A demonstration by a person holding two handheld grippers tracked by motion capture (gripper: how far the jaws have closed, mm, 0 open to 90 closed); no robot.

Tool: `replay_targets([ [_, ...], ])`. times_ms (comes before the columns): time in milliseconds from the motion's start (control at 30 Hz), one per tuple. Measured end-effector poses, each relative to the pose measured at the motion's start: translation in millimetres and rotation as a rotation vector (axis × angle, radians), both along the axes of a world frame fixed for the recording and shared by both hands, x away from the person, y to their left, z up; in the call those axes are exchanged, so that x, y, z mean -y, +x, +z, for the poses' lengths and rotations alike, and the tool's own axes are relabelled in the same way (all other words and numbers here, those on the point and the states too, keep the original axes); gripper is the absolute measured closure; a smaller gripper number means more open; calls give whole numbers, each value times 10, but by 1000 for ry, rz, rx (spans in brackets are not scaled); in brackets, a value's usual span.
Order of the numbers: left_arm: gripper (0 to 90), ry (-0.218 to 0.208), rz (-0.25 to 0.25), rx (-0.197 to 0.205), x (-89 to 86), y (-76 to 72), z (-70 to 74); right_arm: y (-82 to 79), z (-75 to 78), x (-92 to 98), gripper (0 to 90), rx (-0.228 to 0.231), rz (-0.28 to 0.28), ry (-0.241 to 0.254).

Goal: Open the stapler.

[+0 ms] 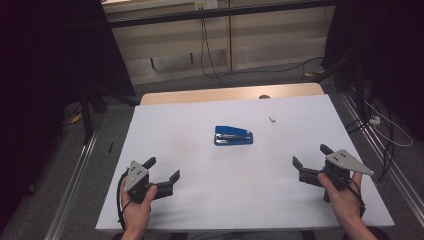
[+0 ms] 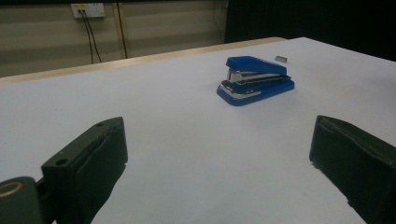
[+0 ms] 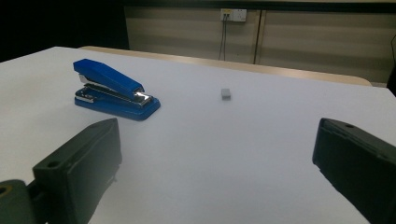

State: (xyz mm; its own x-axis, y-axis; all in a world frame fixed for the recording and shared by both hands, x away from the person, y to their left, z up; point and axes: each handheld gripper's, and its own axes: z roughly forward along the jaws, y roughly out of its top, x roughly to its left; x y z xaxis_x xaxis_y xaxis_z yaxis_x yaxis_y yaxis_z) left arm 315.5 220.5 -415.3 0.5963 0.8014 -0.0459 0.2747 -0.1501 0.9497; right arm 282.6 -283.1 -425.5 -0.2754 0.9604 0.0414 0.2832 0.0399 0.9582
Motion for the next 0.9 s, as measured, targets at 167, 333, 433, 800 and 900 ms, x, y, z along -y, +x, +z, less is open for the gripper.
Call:
replay_targets([
  [167, 43, -7, 9, -8, -4, 14, -1, 7, -5, -2, 10, -3, 7, -2],
  [333, 39, -6, 7, -27, 11, 37, -11, 17, -17, 6, 9, -13, 17, -3],
  [433, 37, -1, 4, -30, 29, 48, -11, 17, -18, 6, 10, -21, 23, -1],
  [800, 32, 12, -10, -48, 50, 68, -21, 44, -29, -51, 4, -23, 61, -5],
  [900, 33, 11, -9, -49, 49, 72, -22, 55, -29, -74, 3, -16, 61, -11],
])
